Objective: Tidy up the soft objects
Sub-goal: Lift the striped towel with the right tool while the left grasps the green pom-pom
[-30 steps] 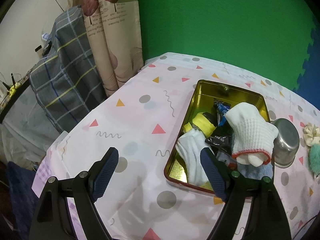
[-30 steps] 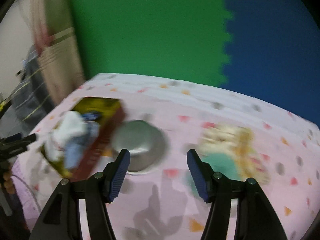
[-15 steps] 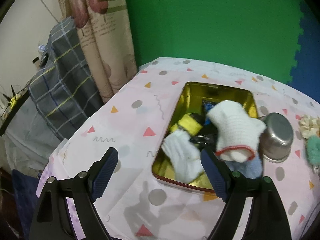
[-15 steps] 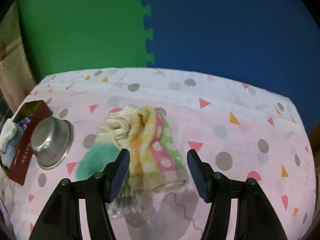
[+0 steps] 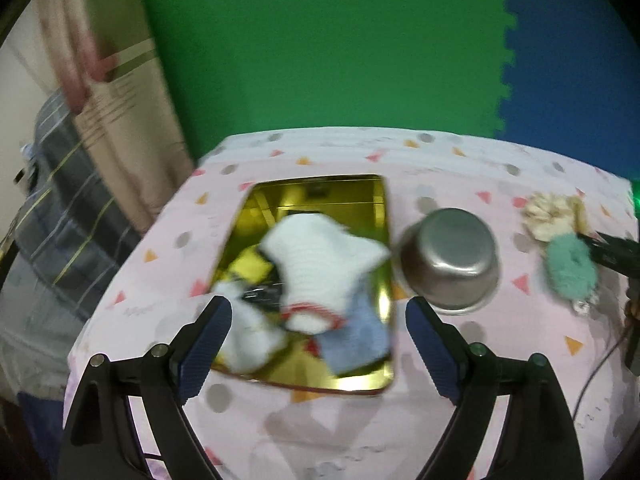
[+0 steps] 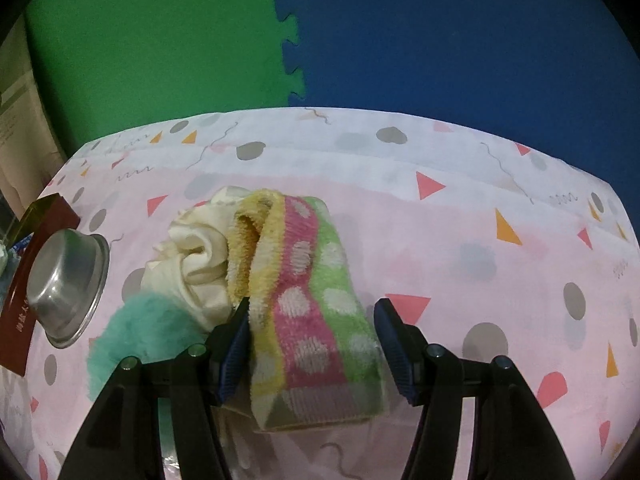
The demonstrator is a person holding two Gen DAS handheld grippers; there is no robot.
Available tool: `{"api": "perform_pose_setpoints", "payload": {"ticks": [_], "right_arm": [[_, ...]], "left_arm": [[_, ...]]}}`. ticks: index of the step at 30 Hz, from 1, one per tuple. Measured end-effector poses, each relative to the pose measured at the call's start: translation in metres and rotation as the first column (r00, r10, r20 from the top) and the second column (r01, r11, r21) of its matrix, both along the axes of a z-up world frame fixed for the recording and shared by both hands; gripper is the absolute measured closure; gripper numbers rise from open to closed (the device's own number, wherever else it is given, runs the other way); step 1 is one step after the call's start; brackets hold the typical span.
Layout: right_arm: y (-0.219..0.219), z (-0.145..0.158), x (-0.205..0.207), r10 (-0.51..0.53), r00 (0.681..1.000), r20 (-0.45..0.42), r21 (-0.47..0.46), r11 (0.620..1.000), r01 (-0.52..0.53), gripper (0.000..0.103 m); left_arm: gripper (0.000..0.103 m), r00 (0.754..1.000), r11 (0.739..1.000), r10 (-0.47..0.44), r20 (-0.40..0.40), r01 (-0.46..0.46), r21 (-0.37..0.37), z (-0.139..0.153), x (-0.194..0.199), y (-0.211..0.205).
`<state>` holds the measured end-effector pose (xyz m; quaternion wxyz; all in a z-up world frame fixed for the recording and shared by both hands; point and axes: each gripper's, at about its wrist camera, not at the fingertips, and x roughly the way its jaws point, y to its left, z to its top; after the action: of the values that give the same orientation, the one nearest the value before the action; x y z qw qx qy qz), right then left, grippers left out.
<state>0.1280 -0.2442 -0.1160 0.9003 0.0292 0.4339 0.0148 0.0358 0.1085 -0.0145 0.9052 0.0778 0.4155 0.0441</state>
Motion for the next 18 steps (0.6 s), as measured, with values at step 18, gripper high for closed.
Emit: {"api": "perform_pose_setpoints", "payload": {"ticks": [18], "right_arm": [[-0.058, 0.003, -0.073, -0.100, 0.993, 0.057, -0.079, 0.991, 0.104, 0.062]], "left_arm": [[0.016, 0.956, 0.954, -0.282, -0.078, 0.270, -0.132, -0.024, 0.029, -0.129]]}}
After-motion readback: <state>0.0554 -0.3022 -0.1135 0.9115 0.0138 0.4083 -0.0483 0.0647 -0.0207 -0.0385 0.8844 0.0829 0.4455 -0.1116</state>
